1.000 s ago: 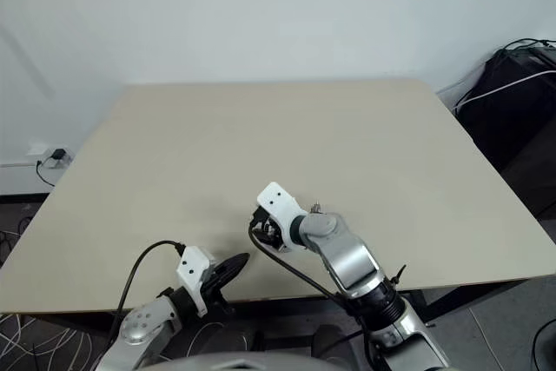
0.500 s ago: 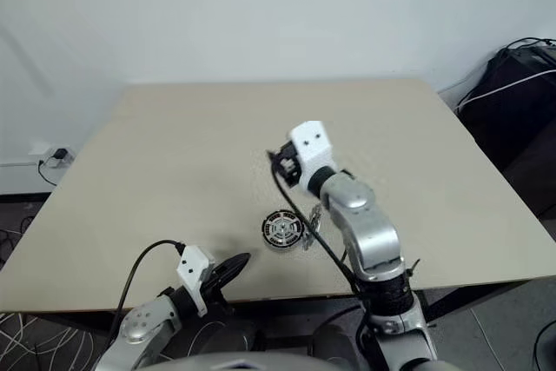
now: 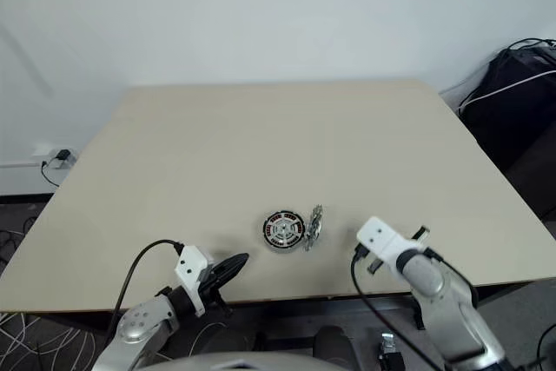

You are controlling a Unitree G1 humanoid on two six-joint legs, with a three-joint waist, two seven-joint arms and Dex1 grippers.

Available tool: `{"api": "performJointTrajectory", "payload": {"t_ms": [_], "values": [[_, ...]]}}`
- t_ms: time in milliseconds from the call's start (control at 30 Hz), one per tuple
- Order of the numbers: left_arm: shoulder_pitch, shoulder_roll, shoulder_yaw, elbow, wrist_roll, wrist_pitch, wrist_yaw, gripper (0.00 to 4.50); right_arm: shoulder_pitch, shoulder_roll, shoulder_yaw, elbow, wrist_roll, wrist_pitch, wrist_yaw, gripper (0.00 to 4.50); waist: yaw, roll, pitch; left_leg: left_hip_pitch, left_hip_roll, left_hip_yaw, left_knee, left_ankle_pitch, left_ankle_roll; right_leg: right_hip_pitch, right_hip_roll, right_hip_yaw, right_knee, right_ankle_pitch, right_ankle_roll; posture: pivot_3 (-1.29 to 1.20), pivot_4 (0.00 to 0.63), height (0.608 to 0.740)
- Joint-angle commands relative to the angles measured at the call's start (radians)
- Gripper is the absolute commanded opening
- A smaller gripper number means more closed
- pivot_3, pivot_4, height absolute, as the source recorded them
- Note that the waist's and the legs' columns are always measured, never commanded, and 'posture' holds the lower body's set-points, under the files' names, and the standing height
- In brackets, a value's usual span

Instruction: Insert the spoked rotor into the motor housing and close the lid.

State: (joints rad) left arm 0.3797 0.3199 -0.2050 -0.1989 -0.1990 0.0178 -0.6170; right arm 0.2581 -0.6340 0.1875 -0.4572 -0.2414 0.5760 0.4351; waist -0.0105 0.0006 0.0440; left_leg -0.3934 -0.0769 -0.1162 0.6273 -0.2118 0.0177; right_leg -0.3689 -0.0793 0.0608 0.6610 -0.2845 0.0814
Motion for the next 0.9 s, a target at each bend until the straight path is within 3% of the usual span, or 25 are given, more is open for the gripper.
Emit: {"api": "performJointTrajectory", "payload": {"t_ms": [33,133,300,900], "values": [[-0.019,0.011,0.002,-0.026,-0.009,0.006,-0.012,0.0,-0.016,0.089,-0.025,-0.112,0.099,-0.003,0.019,0.04,-0.003,-0.001,0.0,0.0,0.0,0.0,0.0,0.0,0.0,0.0,-0.001,0.0,0.0,0.0,0.0,0.0,0.0,0.74],[-0.024,0.014,0.002,-0.031,-0.011,0.014,-0.018,0.0,-0.022,0.188,-0.049,-0.139,0.181,0.002,0.02,0.04,-0.001,0.0,0.0,0.0,0.001,-0.001,0.0,0.0,0.0,0.0,-0.002,-0.001,0.0,0.0,0.0,0.0,0.0,0.74],[-0.021,0.017,0.01,-0.039,-0.013,0.023,-0.022,0.0,-0.051,0.251,-0.072,-0.156,0.284,0.032,0.044,0.04,0.005,-0.001,0.0,-0.002,0.0,-0.001,0.0,0.0,0.0,-0.001,-0.003,-0.003,-0.002,0.0,0.0,0.0,0.0,0.74],[0.006,0.013,0.034,-0.031,-0.008,0.001,-0.007,0.0,-0.192,0.255,0.026,-0.078,0.467,0.109,0.143,0.04,0.005,-0.001,0.0,-0.003,0.0,-0.001,-0.001,-0.002,-0.001,-0.003,-0.001,-0.004,-0.001,0.0,0.0,0.0,0.0,0.74]]}}
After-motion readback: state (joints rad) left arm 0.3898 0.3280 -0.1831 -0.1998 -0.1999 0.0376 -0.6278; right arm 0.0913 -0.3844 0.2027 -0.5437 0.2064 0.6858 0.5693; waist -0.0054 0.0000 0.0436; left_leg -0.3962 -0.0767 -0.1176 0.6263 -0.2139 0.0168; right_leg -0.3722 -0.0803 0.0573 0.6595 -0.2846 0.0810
